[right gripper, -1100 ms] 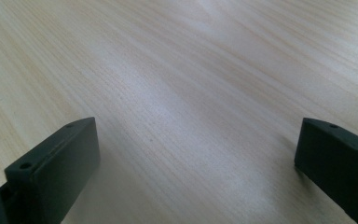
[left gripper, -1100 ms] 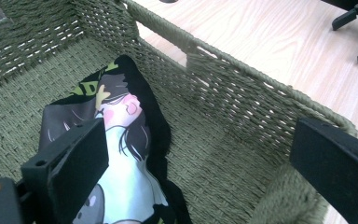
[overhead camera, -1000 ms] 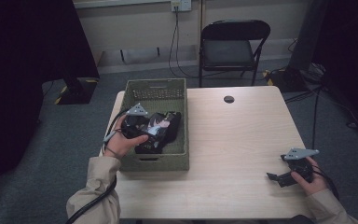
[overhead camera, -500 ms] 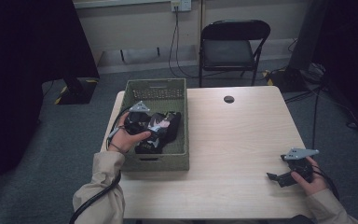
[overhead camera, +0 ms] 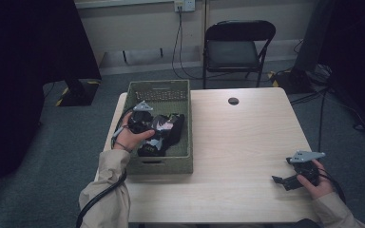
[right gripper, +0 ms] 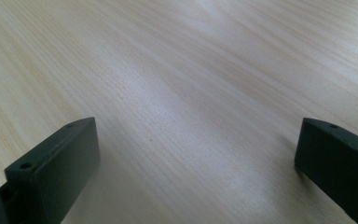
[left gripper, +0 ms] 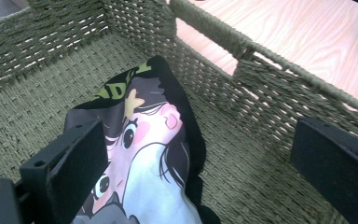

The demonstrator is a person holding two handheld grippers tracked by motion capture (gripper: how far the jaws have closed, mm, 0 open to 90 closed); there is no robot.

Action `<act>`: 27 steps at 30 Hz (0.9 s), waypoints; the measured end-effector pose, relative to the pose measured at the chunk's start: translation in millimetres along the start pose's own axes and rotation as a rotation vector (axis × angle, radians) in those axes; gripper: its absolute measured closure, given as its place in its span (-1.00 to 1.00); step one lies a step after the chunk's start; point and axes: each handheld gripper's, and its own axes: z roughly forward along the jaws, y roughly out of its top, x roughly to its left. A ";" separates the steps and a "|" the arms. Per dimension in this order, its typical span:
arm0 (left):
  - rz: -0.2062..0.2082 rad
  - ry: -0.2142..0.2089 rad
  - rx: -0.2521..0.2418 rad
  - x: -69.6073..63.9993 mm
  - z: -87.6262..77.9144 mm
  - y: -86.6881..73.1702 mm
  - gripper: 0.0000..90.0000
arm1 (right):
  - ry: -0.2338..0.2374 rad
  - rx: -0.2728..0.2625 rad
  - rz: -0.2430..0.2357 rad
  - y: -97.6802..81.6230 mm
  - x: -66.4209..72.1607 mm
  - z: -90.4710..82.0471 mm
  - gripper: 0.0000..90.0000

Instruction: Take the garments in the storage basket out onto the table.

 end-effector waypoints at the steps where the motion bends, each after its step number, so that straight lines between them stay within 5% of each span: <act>1: 0.000 0.006 0.004 0.7 1.0 -0.3 -0.93 | 0.000 0.000 0.000 0.0 0.0 0.0 -1.00; 13: 0.002 0.030 0.032 7.9 17.6 -6.5 -0.92 | 0.000 0.000 0.000 0.0 0.0 0.0 -1.00; 27: -0.009 0.071 0.125 16.6 39.5 -15.9 -0.89 | 0.000 0.000 0.000 0.0 0.0 0.0 -1.00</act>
